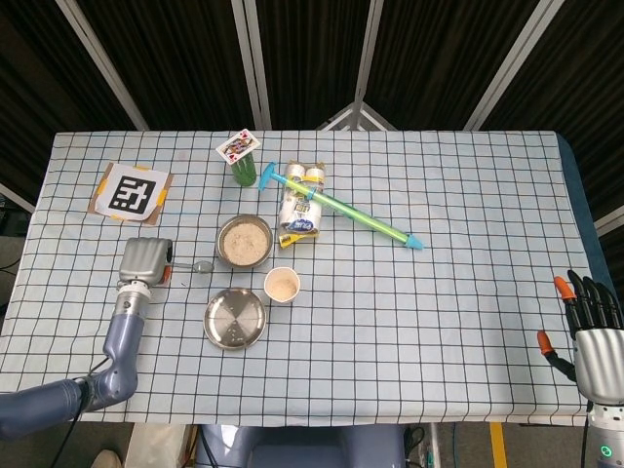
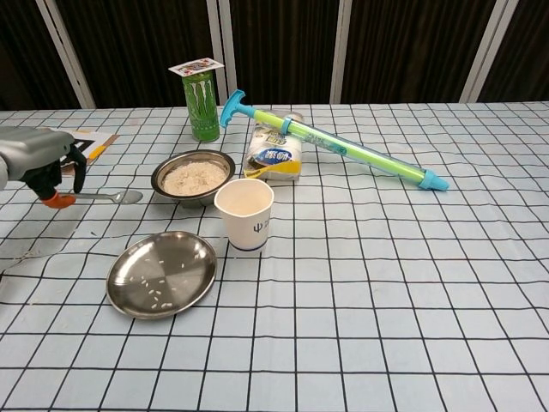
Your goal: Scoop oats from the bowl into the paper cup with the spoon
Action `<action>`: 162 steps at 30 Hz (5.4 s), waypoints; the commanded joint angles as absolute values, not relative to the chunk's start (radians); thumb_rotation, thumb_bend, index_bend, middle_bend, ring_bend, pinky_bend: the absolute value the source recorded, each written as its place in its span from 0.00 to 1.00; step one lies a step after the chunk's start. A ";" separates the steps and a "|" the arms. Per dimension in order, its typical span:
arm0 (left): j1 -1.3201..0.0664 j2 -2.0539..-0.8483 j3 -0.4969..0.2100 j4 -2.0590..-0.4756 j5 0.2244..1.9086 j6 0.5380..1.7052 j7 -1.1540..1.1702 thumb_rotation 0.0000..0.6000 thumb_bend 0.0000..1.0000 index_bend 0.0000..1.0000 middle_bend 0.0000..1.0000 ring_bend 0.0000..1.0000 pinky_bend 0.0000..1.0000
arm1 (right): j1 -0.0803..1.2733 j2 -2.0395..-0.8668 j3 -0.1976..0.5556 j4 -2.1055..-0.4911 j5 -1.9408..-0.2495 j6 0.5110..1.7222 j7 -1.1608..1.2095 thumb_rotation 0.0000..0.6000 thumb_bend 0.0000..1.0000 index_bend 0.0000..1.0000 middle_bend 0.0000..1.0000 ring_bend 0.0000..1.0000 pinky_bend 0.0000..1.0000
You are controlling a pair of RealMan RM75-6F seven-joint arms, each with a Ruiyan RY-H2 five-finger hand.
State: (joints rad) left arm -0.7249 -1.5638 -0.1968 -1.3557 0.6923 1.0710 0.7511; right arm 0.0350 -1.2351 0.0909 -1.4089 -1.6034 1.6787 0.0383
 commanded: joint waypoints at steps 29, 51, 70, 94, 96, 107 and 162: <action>-1.073 -1.623 -0.147 -1.122 0.699 0.908 1.211 1.00 0.49 0.57 1.00 1.00 1.00 | 0.029 -1.244 0.091 -1.396 -1.608 1.694 0.046 1.00 0.38 0.00 0.04 0.00 0.09; -1.133 -1.735 -0.009 -0.816 1.060 0.927 1.159 1.00 0.49 0.57 1.00 1.00 1.00 | 0.028 -1.247 0.092 -1.398 -1.609 1.698 0.041 1.00 0.38 0.00 0.04 0.00 0.09; -1.117 -1.794 0.009 -0.685 1.207 0.902 1.100 1.00 0.49 0.57 1.00 1.00 1.00 | 0.025 -1.251 0.093 -1.402 -1.611 1.706 0.029 1.00 0.38 0.00 0.04 0.00 0.09; -1.073 -1.823 -0.032 -0.695 1.269 0.881 1.044 1.00 0.49 0.57 1.00 1.00 1.00 | 0.023 -1.250 0.094 -1.409 -1.610 1.706 0.021 1.00 0.38 0.00 0.04 0.00 0.09; -1.065 -1.822 -0.042 -0.713 1.258 0.876 1.045 1.00 0.49 0.57 1.00 1.00 1.00 | 0.023 -1.251 0.095 -1.409 -1.611 1.706 0.021 1.00 0.38 0.00 0.04 0.00 0.09; -1.014 -1.808 -0.111 -0.836 1.132 0.847 1.098 1.00 0.49 0.57 1.00 1.00 1.00 | 0.023 -1.251 0.095 -1.410 -1.611 1.707 0.018 1.00 0.38 0.00 0.04 0.00 0.09; -0.897 -1.717 -0.271 -1.172 0.716 1.084 0.987 1.00 0.49 0.57 1.00 1.00 1.00 | 0.026 -1.242 0.092 -1.421 -1.608 1.690 0.011 1.00 0.38 0.00 0.04 0.00 0.09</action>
State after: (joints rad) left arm -0.9005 -1.7211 -0.2711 -1.1666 0.7139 1.0799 0.9921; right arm 0.0263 -1.2417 0.0919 -1.4214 -1.6083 1.6901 0.0110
